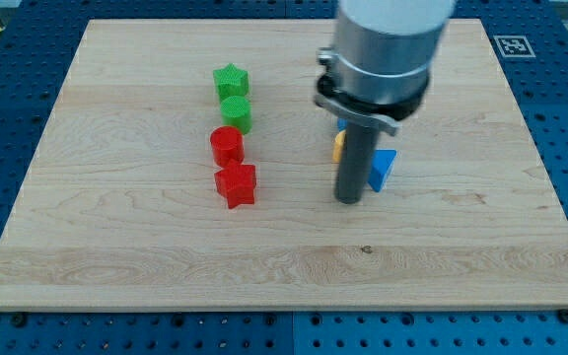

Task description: Make a vertical line out of blue and yellow blocks

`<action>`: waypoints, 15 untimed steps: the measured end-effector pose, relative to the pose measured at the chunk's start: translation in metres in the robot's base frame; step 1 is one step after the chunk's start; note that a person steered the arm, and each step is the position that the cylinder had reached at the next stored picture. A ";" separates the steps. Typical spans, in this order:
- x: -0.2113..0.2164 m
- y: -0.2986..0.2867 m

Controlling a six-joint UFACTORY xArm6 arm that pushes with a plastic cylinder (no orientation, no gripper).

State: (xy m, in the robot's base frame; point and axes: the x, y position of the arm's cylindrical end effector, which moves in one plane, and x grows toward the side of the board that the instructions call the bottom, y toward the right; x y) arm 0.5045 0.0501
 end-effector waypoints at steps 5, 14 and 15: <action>-0.055 -0.029; -0.094 -0.036; -0.100 -0.036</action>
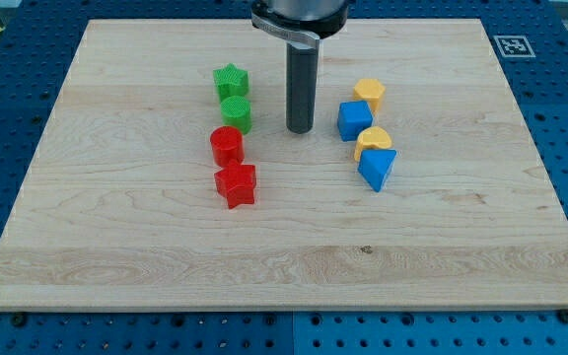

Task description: Make a vertical line out of blue and yellow blocks

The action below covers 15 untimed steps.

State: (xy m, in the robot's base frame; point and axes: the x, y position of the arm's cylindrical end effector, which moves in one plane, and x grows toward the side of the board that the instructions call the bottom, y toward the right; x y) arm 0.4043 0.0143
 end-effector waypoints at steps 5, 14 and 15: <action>0.000 0.021; 0.008 0.029; -0.008 0.011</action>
State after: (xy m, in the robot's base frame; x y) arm 0.3962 0.0257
